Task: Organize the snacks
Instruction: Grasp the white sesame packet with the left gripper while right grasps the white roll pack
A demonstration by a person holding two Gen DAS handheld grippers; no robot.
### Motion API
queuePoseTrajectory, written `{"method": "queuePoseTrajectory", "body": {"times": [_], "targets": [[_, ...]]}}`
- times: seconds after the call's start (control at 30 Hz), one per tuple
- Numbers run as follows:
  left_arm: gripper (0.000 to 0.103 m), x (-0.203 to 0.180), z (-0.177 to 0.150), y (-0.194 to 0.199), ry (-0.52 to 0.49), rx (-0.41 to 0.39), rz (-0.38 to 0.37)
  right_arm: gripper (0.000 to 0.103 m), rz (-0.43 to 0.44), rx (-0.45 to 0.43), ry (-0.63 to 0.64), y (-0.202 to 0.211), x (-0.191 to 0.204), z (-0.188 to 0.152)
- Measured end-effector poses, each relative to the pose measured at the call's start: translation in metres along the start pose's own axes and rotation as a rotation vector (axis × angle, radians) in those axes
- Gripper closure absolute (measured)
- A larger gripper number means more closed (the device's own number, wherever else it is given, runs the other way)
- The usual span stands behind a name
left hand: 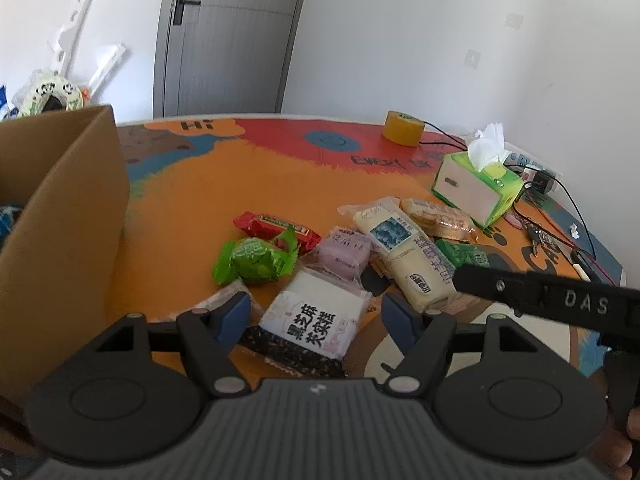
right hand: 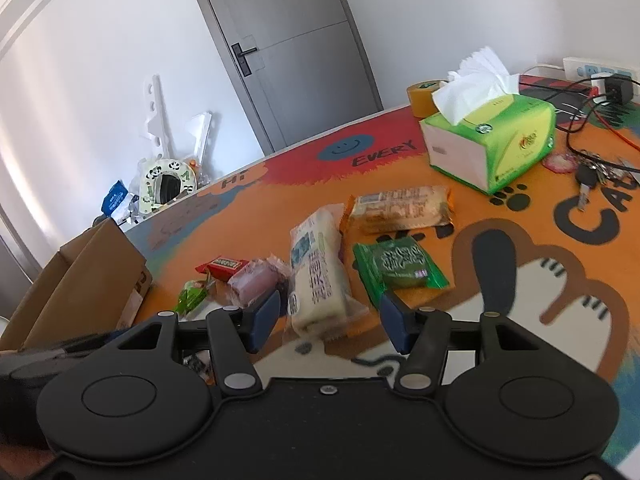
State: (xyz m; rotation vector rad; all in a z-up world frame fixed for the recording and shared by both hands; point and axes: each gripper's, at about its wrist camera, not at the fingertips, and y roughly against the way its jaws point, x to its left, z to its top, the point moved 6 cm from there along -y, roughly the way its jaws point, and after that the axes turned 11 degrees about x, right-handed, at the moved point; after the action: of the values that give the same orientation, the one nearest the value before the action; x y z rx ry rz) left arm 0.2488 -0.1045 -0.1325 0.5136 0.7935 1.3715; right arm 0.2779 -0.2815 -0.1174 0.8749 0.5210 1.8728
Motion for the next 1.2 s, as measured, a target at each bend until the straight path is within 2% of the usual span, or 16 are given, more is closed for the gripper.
{"method": "queuePoseTrajectory", "body": {"times": [0.13,0.23,0.3,0.33,0.4,0.43,0.47,0.67,1.0,1.1,1.13,1.2], "targets": [[0.032,0.003,-0.004,-0.011,0.007,0.038,0.013,0.047,0.005,0.013,-0.001,-0.012,0.001,0.002],[0.032,0.003,-0.006,-0.012,-0.002,0.035,0.028,0.048,0.007,0.034,-0.006,-0.021,0.000,-0.001],[0.035,0.001,-0.007,-0.012,-0.018,0.033,0.044,0.056,0.011,0.047,-0.003,-0.024,0.001,-0.004],[0.037,0.000,-0.007,-0.012,-0.023,0.031,0.051,0.064,0.017,0.054,-0.003,-0.025,0.001,-0.006],[0.042,-0.001,-0.009,-0.011,-0.025,0.029,0.048,0.073,0.038,0.051,-0.006,-0.021,0.001,-0.009],[0.042,-0.001,-0.009,-0.010,-0.025,0.029,0.048,0.083,0.041,0.051,-0.003,-0.019,0.001,-0.010],[0.043,-0.001,-0.010,-0.009,-0.025,0.028,0.049,0.088,0.043,0.055,-0.002,-0.017,0.001,-0.012],[0.044,-0.004,-0.018,-0.002,-0.021,0.026,0.046,0.102,0.044,0.059,-0.004,-0.002,-0.005,-0.026],[0.044,-0.005,-0.024,0.005,-0.010,0.021,0.051,0.101,0.020,0.052,-0.009,0.027,-0.017,-0.042],[0.044,-0.004,-0.022,0.006,-0.003,0.010,0.057,0.088,0.007,0.051,-0.022,0.024,-0.018,-0.037],[0.044,-0.003,-0.022,0.006,-0.001,0.007,0.057,0.080,0.010,0.050,-0.018,0.022,-0.016,-0.036],[0.044,-0.002,-0.021,0.007,0.004,0.002,0.061,0.078,0.018,0.048,-0.013,0.016,-0.013,-0.032]]}}
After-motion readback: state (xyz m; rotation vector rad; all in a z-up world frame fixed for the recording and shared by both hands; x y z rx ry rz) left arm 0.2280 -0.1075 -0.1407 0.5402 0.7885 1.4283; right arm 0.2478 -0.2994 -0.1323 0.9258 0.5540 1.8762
